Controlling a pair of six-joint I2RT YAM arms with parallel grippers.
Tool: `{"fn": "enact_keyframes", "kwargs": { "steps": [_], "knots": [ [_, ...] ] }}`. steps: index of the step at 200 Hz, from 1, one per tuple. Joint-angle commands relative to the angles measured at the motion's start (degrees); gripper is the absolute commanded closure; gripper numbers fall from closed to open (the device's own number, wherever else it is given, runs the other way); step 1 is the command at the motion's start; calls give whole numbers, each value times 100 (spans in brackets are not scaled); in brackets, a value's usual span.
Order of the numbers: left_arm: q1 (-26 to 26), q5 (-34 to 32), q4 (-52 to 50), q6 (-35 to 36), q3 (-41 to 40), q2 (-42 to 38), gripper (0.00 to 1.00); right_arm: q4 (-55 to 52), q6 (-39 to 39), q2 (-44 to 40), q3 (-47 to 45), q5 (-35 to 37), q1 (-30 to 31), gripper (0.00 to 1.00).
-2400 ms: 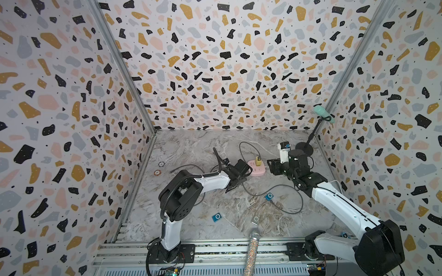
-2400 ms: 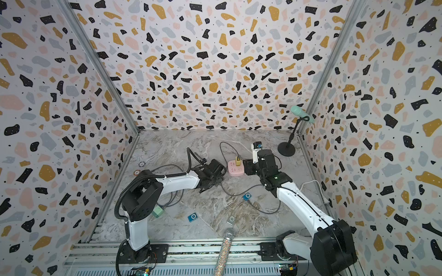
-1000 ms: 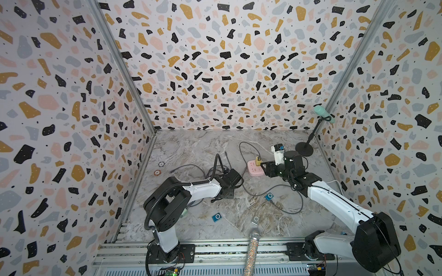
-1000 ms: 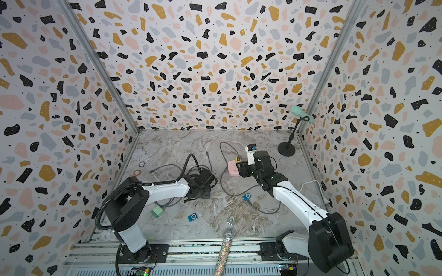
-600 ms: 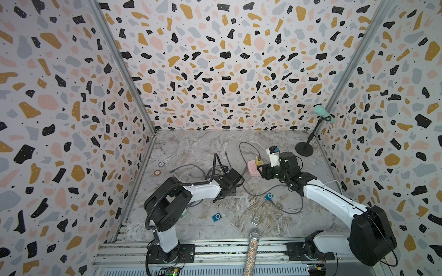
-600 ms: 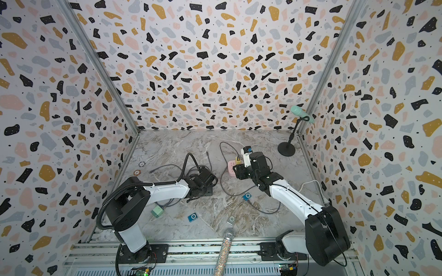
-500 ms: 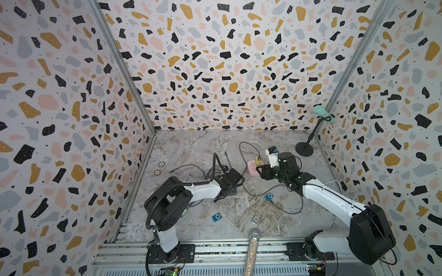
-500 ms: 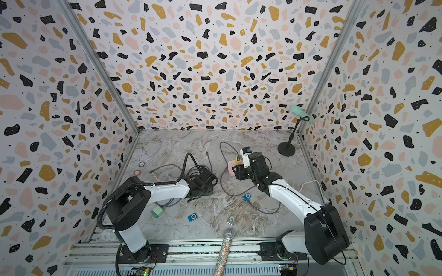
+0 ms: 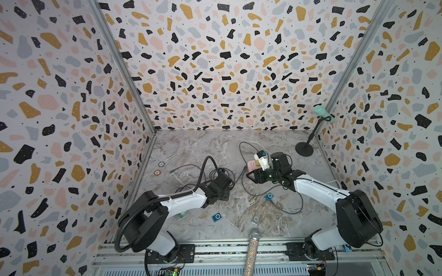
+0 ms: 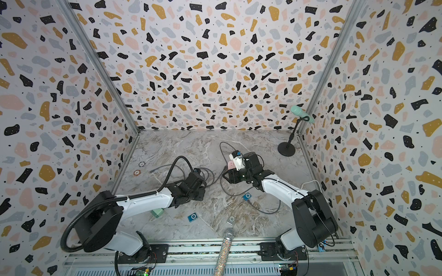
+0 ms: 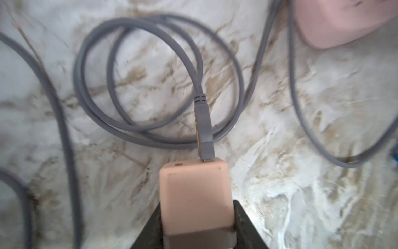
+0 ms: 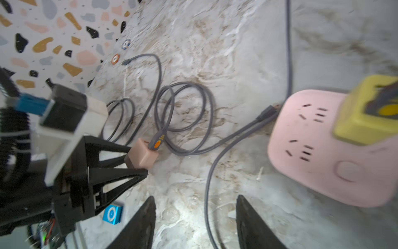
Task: Charge mp3
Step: Pick up the plug from the center of the board.
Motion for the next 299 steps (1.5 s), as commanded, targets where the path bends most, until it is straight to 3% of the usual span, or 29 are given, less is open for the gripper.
{"fn": "enact_keyframes", "kwargs": {
  "steps": [1,66,136,188,237,271,299],
  "knots": [
    [96,79,370,773,-22,-361,74,94,-177,133,357,-800,228,39],
    [158,821,1303,1360,-584,-1149,75,640,-16,359,513,-1646,627,38],
    [162,1483,1691,1740,-821,-1525,74,541,45,693,754,-1630,728,36],
    [163,1620,1875,1813,-990,-1668,73,738,281,858,861,-1696,779,39],
    [164,1435,2122,1823,-1099,-1710,73,395,182,963,961,-1872,876,51],
    [159,1477,2198,1895,-1070,-1627,72,189,112,933,998,-1772,882,77],
    [162,1266,2264,1846,-1126,-1701,60,-47,42,947,1114,-1709,888,87]
  ]
}}
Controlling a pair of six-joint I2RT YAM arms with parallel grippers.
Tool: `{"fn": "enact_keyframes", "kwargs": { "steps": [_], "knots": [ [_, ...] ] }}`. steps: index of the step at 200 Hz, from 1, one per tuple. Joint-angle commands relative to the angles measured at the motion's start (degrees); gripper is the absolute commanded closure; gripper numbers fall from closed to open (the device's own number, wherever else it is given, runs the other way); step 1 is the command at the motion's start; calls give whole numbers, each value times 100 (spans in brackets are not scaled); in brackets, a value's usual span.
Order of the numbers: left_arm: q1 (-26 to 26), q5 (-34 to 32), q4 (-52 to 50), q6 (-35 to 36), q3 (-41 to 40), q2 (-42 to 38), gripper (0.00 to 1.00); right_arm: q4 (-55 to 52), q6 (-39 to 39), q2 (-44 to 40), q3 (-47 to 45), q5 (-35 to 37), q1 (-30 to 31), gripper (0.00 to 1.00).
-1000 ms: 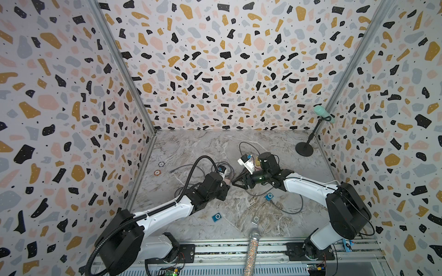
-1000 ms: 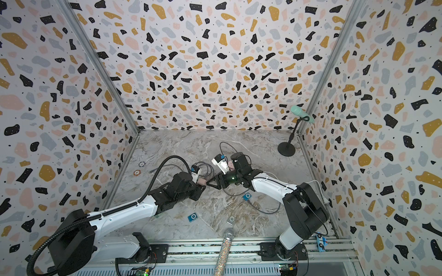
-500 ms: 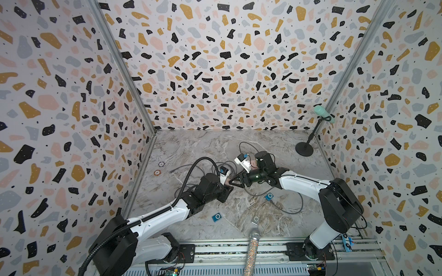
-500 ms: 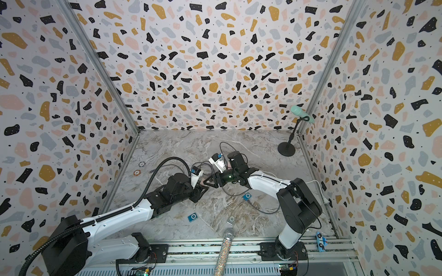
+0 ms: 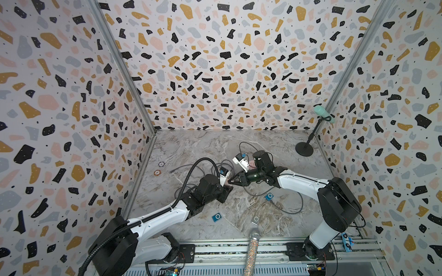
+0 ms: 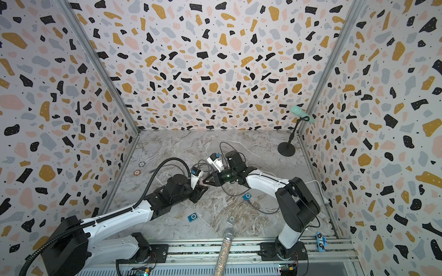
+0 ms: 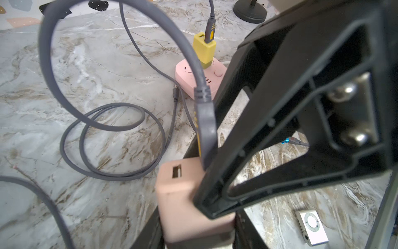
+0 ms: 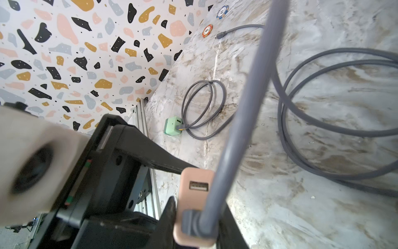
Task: Charge mp3
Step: Pick up the plug from the center of the board.
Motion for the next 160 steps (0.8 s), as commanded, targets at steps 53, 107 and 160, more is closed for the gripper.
{"fn": "enact_keyframes", "kwargs": {
  "steps": [53,107,160],
  "knots": [
    [9,-355,746,47,-234,-512,66,-976,-657,24,481,-55,99,85],
    [6,-186,995,212,-289,-584,67,-1320,-763,152,650,114,224,63],
    [10,-106,1012,322,-362,-687,67,-1440,-819,180,773,126,265,66]
  ]
}}
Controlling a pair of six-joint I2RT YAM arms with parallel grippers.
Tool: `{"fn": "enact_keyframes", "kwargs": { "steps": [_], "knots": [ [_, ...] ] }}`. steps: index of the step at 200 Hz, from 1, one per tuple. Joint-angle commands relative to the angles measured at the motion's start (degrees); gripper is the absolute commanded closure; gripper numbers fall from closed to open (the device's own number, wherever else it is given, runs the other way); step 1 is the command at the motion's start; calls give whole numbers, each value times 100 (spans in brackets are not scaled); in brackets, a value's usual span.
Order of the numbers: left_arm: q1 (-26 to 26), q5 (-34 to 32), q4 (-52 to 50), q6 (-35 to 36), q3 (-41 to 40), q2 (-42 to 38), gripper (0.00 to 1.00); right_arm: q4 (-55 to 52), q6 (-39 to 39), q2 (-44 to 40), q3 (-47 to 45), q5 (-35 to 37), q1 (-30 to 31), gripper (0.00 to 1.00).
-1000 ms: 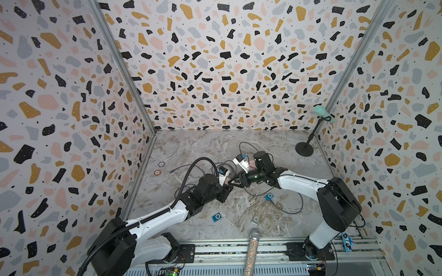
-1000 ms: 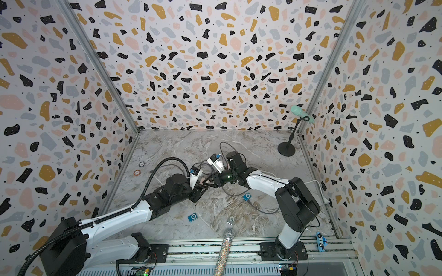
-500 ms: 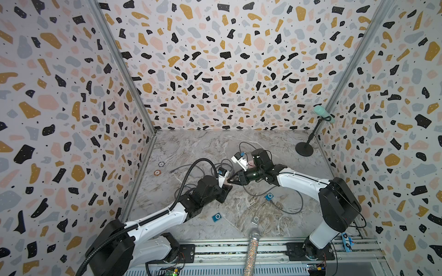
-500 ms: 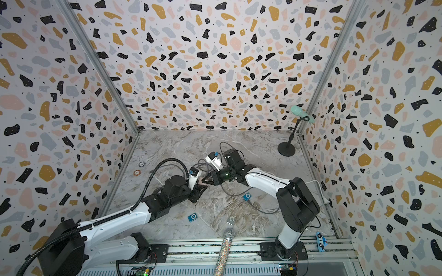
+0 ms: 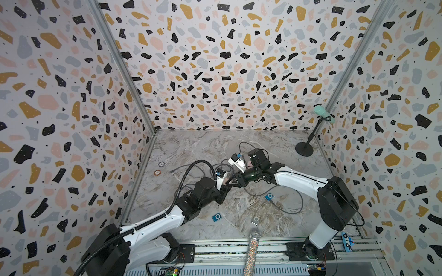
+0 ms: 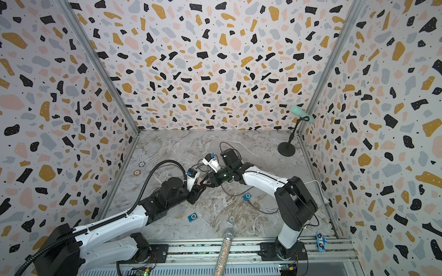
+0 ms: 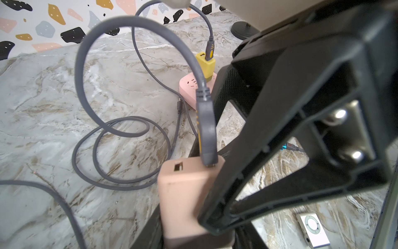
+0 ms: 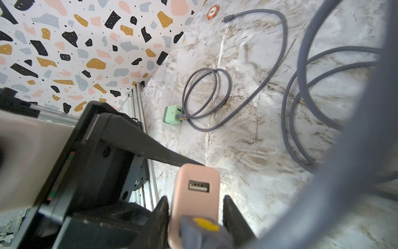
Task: Charge mp3
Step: Pick up the plug from the center of the board.
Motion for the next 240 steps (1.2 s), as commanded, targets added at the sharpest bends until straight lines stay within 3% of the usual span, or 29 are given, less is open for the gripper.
{"fn": "enact_keyframes", "kwargs": {
  "steps": [1,31,63,85,110,142,163,195,240],
  "knots": [
    [14,76,676,140,22,-160,67,-381,-148,45,149,37,52,66],
    [12,160,732,158,-1,-168,67,-388,-138,94,210,-31,53,69],
    [18,-10,795,171,8,-207,62,-521,-184,205,278,-87,95,82],
    [12,-261,815,138,31,-244,51,-733,-295,229,371,125,115,91],
    [16,-592,765,49,75,-299,41,-1017,-413,85,517,771,99,99],
    [19,-871,771,-127,20,-561,35,-1470,-625,-33,881,1916,98,100],
    [16,-1299,853,-347,-66,-801,34,-1624,-734,-94,1055,2832,100,100],
    [18,-2534,1124,-923,-181,-967,34,-1659,-702,-142,1129,4170,97,100],
    [23,-3186,1242,-1404,91,-626,35,-1343,-397,-178,892,5106,-27,100]
  ]
}}
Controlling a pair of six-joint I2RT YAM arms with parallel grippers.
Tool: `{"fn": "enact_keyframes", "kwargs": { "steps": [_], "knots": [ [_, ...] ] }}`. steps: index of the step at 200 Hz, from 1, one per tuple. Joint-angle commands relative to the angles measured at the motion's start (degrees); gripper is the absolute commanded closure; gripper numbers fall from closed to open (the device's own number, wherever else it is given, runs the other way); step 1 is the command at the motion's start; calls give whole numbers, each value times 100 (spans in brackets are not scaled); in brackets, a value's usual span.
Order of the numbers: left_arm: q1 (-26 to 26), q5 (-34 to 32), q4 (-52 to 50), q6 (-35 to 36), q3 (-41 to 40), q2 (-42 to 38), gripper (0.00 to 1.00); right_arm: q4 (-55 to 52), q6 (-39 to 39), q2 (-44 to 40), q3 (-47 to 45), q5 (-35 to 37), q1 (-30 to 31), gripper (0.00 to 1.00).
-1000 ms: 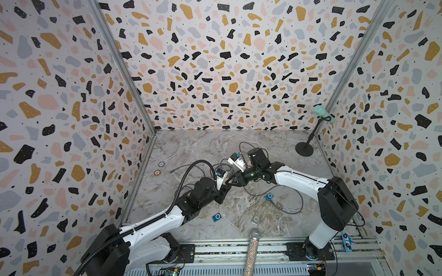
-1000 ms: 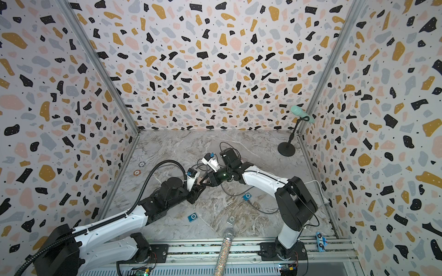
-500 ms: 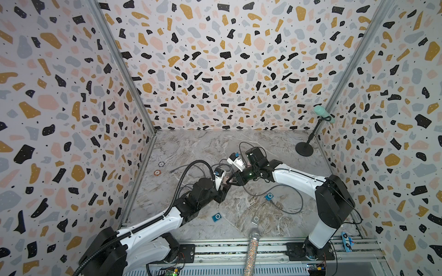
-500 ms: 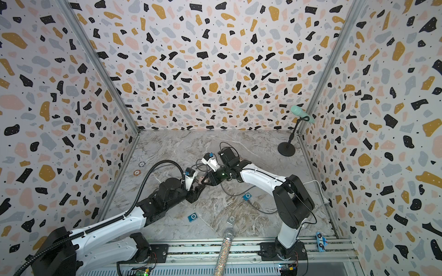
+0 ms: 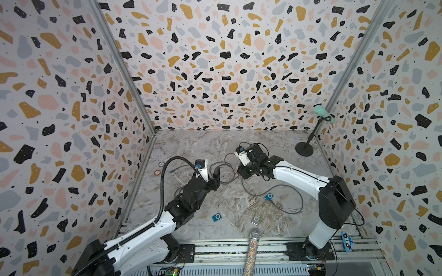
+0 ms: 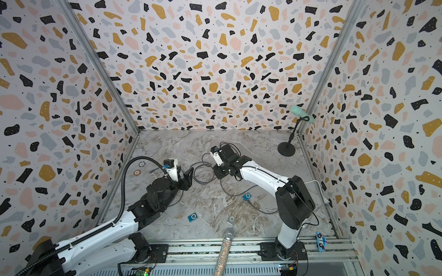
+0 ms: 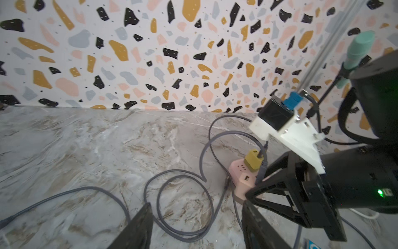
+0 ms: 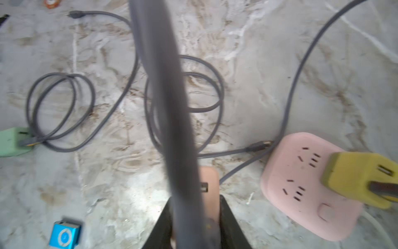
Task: Charge mp3
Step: Pick up the plug from the center of the board, then insert the plug into the socket.
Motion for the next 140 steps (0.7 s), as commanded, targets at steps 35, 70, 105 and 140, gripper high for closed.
{"fn": "enact_keyframes", "kwargs": {
  "steps": [35,70,105,140],
  "knots": [
    [15,-580,425,-599,481,705,35,648,675,-357,-287,936,-370,100],
    [27,-516,421,-693,807,1159,36,800,1017,-115,-229,1140,-511,100],
    [104,-423,566,-757,867,1270,36,1007,1254,93,-276,1466,-511,100],
    [235,-231,571,-886,950,1318,36,1224,1498,297,-351,1789,-504,100]
  ]
}}
